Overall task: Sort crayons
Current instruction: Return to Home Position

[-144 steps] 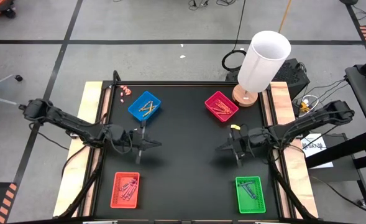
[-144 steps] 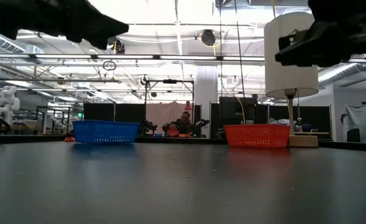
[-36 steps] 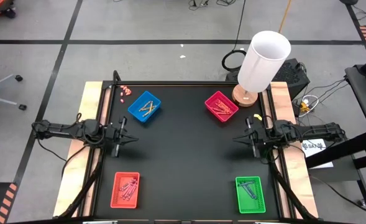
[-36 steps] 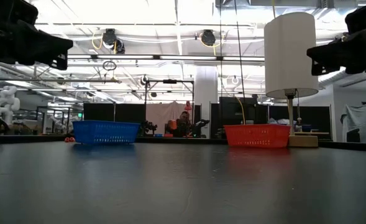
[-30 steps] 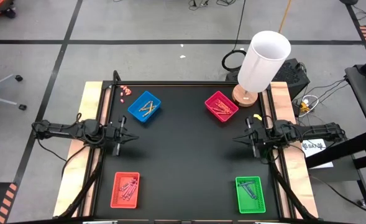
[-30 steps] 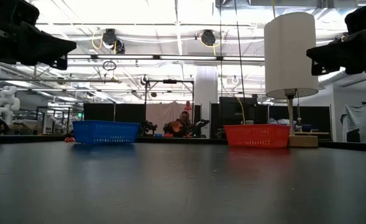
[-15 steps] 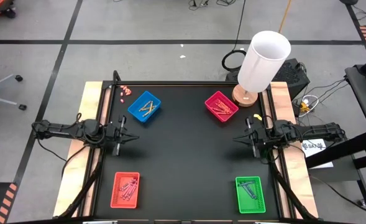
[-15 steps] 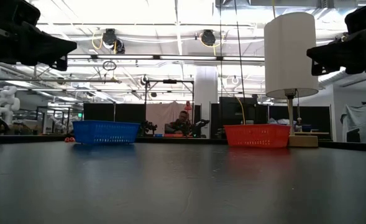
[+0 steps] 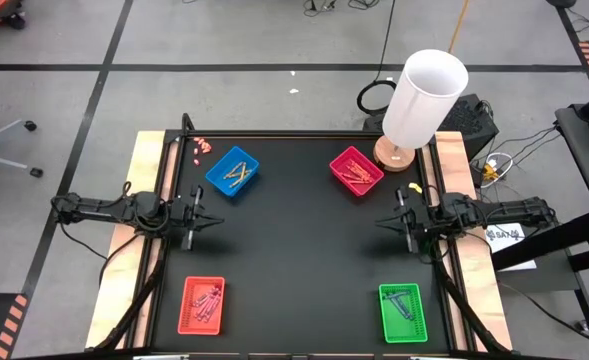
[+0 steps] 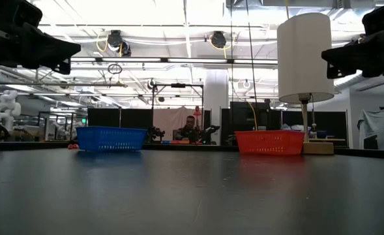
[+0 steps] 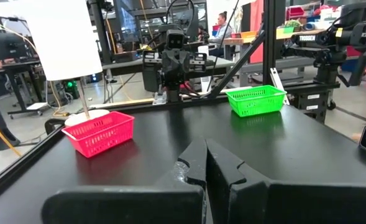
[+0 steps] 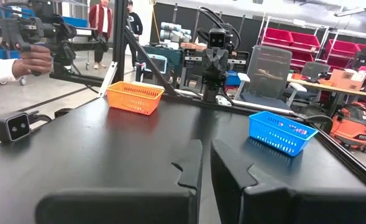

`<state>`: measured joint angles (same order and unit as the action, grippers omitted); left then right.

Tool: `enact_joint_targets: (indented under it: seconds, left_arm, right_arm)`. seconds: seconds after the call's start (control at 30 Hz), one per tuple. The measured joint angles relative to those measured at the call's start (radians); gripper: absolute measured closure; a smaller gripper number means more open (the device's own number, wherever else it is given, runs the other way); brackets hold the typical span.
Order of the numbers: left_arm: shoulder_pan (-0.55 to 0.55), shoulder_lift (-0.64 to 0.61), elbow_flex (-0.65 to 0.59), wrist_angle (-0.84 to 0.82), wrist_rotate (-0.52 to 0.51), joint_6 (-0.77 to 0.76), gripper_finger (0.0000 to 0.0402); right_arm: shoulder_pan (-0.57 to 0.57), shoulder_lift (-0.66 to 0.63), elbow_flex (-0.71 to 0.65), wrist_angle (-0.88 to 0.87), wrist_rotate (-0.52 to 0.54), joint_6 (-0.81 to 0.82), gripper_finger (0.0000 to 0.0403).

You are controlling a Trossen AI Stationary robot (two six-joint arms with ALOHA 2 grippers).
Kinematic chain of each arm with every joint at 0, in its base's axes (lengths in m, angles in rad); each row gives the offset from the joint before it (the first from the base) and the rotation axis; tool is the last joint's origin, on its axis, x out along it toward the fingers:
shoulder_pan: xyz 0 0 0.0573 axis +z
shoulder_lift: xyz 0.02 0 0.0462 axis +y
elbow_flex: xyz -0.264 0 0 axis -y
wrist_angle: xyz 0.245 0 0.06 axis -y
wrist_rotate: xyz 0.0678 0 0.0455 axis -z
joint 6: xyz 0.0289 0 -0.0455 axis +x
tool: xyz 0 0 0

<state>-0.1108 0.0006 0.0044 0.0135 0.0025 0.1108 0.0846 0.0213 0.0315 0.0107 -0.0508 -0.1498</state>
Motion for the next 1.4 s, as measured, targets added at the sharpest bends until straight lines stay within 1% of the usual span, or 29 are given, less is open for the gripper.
enact_joint_targets:
  seconds: [0.3,0.43,1.4]
  left_arm:
    - [0.0,0.0,0.0,-0.001,-0.007,0.015,0.0401]
    - [0.0,0.0,0.0,-0.002,-0.008,0.083,0.0401]
    - [0.0,0.0,0.0,0.005,-0.012,0.08,0.0401]
  right_arm:
    - [0.0,0.0,0.008,0.021,0.0,0.0,0.0385]
    - [0.0,0.0,0.008,0.022,0.0,0.0,0.0385]
    - [0.0,0.0,0.008,0.022,0.0,0.0,0.0385]
